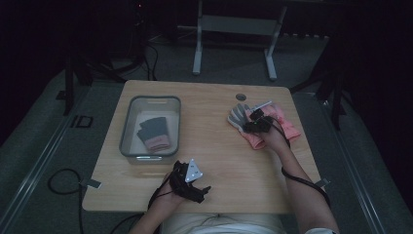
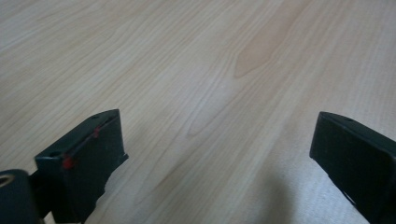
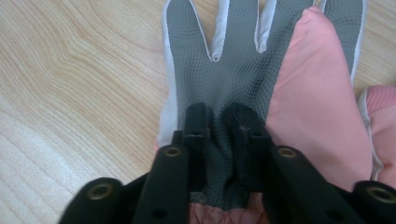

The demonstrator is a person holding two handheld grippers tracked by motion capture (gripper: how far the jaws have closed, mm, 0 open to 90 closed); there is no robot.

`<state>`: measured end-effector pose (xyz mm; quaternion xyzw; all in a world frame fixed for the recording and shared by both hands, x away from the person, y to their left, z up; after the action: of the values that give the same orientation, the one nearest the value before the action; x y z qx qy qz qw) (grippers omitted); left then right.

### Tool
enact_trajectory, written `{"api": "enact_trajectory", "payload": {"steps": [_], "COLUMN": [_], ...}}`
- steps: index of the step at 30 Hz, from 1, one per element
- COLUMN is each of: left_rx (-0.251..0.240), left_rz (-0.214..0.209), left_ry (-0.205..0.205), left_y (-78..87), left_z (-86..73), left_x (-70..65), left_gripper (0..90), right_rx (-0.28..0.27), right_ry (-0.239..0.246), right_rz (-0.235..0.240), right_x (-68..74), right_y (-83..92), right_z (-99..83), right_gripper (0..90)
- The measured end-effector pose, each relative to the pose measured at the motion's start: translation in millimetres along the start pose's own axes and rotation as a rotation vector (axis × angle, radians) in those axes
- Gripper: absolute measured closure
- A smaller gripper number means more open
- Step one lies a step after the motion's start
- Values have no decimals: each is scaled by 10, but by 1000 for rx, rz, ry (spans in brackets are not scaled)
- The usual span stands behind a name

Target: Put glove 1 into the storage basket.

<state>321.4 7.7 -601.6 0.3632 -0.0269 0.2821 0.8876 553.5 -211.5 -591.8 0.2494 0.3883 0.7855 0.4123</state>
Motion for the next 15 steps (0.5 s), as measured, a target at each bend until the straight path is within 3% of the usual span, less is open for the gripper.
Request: {"api": "enact_trajectory", "payload": {"steps": [6,9,12,15], "left_rx": [-27,-38,-43,-42], "left_rz": [1,12,15,15], "left_ry": [-3,-4,-2,-8], "left_y": [45,54,73,82], "left_z": [55,60,64,57], "left_x": [-2,9,6,-14], "left_gripper": [29,29,29,29], "right_rx": [20,-61,-146,-213], "right_ry": [-50,-120,-161,-173], "right_rz": [0,35,76,85], "right_x": [16,113,241,391], "right_y": [61,285,531,782], "right_z": [18,112,215,312], "right_gripper": [871,880,882,882]}}
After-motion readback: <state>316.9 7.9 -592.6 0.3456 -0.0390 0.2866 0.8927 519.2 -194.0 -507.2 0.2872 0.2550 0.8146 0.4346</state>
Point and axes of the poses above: each handheld gripper's, and its own axes: y roughly backward along the jaws, z roughly out of its top, x roughly to its left, the point moved 8 cm from there along -y, roughly forward along the jaws, and after that the axes turned 12 degrees about -y, right-handed, at the moved point
